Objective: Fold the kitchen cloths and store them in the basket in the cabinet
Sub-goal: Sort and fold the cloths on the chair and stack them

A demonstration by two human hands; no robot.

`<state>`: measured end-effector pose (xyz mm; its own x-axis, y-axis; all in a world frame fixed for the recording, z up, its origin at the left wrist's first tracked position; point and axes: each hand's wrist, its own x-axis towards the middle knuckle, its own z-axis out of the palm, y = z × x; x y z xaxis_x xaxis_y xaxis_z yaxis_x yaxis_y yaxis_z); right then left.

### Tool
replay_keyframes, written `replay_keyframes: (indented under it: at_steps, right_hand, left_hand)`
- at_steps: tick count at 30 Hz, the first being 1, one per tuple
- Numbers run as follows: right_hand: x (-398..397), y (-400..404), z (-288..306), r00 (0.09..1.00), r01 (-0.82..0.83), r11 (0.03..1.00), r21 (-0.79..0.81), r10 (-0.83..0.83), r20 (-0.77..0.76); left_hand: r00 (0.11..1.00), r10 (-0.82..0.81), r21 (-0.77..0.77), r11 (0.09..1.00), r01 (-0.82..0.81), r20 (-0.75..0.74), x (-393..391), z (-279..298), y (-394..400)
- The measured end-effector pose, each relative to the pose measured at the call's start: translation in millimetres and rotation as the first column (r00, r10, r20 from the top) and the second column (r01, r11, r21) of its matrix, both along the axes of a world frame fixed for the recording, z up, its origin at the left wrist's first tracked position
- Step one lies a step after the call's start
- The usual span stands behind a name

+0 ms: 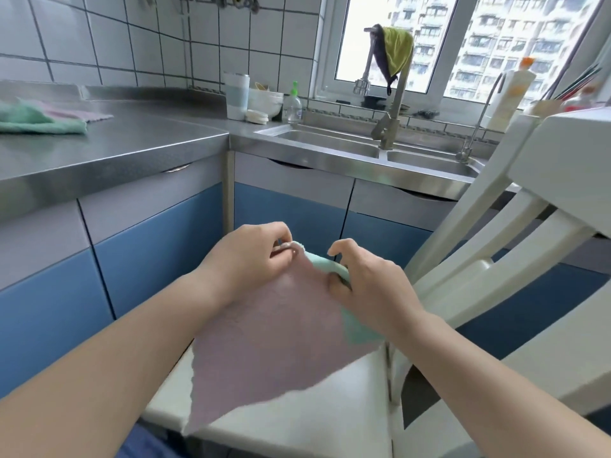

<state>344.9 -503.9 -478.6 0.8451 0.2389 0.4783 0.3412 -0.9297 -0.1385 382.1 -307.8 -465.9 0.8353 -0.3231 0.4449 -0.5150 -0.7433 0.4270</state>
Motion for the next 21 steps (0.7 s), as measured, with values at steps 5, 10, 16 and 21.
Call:
replay_keyframes:
  at_steps: [5,10,16,21]
  right_hand:
    - [25.7,-2.9,0.8,0.996,0.072,0.98,-0.186,-0.08,-0.035]
    - [49.4,-7.2,7.4,0.991,0.044,0.998,-0.05,-0.05,-0.121]
    - [84.0,-13.9,16.4,0.991,0.133,0.972,-0.193,-0.131,0.02]
    - [105.4,-26.5,42.2,0.979,0.189,0.974,-0.121,-0.178,0.102]
  left_hand:
    - [0.996,0.04,0.008,0.999,-0.04,-0.082,17.4,-5.8,8.8]
    - [0.99,0.049,-0.031,0.998,-0.054,-0.131,34.3,-0.9,8.5]
    - [0.987,0.09,0.063,0.995,-0.082,-0.137,62.1,9.5,1.7]
    - [0.992,0.119,0.074,0.99,-0.121,0.031,82.9,32.9,8.0]
